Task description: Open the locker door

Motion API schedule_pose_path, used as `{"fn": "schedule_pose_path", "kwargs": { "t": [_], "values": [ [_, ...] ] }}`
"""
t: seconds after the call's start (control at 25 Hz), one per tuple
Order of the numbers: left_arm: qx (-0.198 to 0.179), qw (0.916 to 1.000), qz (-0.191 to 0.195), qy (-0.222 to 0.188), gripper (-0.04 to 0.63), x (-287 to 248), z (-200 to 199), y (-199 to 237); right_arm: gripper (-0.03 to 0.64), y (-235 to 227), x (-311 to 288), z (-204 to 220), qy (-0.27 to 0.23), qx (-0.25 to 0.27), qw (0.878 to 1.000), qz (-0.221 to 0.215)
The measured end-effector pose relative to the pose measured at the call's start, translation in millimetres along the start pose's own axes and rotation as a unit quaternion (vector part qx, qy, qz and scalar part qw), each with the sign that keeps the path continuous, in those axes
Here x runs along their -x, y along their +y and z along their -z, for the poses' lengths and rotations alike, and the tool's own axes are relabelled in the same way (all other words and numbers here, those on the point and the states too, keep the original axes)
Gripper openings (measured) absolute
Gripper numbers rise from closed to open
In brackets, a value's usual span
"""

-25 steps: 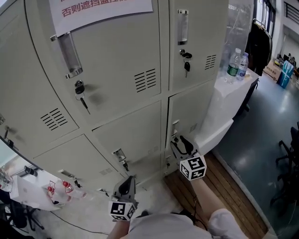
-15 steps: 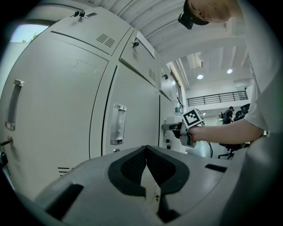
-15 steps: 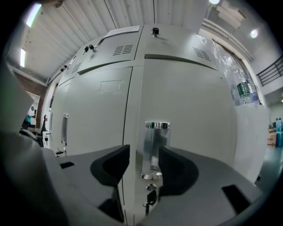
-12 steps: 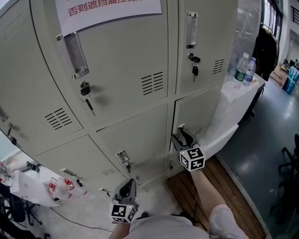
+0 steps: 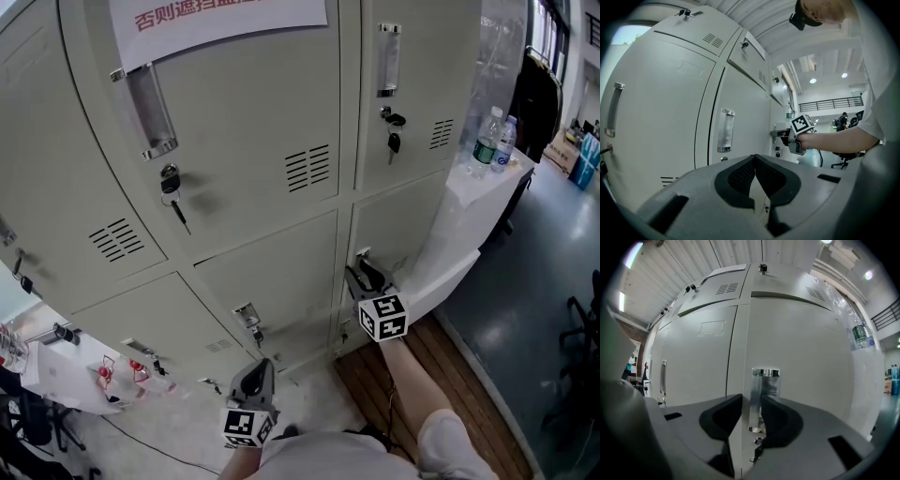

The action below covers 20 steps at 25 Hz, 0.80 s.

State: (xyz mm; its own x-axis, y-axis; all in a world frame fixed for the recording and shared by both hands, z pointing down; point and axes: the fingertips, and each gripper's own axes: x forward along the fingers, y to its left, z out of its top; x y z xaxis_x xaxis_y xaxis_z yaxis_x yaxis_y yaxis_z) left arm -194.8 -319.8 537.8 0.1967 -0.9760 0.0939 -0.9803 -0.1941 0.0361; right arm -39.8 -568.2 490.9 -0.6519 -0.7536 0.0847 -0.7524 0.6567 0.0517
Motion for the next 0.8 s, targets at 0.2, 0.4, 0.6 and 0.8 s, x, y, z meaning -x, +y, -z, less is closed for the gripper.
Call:
{"fn": "schedule_pose_path", "kwargs": {
  "t": [0.2, 0.4, 0.6, 0.8],
  "values": [
    [0.003, 1.0, 0.0, 0.0, 0.009, -0.3, 0.5, 1.1, 0.11, 0.8, 1.4, 0.7, 0.003, -0.009, 1.0, -0.004],
    [0.004, 1.0, 0.004, -0.002, 0.009, -0.7, 0.5, -1.2, 0.11, 0.6, 8.9, 1.2, 0.003, -0.01, 1.0, -0.004],
    [0.004, 0.9999, 0.017, -0.002, 0.009, -1.0, 0.9, -9.9, 0.11, -0.4, 24.2, 4.2, 0.006, -0.024, 1.0, 0.002],
    [0.002, 0.9994, 0.033, -0.003, 0.009, -4.2, -0.9, -20.7, 0.112, -2.7, 43.0, 6.2, 0.005, -0.021, 1.0, 0.008]
  ]
}}
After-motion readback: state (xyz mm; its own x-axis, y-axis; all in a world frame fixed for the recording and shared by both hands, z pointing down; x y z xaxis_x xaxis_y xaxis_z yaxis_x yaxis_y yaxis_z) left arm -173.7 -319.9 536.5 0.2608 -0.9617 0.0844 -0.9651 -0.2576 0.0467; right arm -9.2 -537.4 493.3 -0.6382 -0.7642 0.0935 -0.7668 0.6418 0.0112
